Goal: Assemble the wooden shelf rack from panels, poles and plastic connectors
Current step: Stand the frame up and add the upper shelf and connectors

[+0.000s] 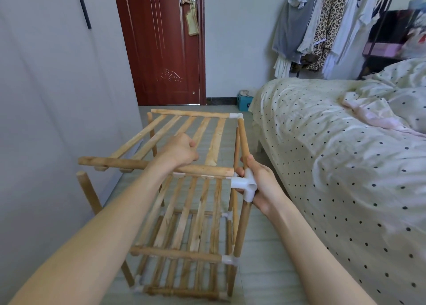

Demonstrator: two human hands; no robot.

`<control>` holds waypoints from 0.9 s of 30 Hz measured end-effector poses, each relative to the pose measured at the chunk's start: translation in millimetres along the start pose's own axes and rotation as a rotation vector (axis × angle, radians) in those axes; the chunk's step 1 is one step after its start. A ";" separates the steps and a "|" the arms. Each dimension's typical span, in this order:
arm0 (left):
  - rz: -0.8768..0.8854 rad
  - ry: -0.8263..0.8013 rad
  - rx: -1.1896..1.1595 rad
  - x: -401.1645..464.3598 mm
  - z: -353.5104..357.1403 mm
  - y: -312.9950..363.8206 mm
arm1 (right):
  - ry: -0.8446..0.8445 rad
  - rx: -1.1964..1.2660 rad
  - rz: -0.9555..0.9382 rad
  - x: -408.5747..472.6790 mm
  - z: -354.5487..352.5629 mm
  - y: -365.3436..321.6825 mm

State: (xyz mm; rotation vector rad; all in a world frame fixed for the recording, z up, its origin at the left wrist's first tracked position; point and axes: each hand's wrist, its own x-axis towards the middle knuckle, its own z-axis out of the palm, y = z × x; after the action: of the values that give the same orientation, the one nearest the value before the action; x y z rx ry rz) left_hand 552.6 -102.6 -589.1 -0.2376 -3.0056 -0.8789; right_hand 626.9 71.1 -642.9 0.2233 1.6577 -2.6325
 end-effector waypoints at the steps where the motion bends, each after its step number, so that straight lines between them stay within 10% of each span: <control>1: 0.000 -0.002 -0.003 -0.8 -0.2 0.0 | 0.004 0.003 0.004 0.0 0.1 -0.3; 27: 0.119 0.002 0.055 -11.6 11.3 -13.7 | -0.004 0.040 -0.003 4.5 -2.0 -1.7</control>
State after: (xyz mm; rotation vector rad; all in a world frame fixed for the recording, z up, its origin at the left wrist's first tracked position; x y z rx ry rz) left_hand 562.5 -109.6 -606.5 -0.4094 -2.9720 -0.7844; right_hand 622.5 73.9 -642.8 0.2166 1.6071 -2.6680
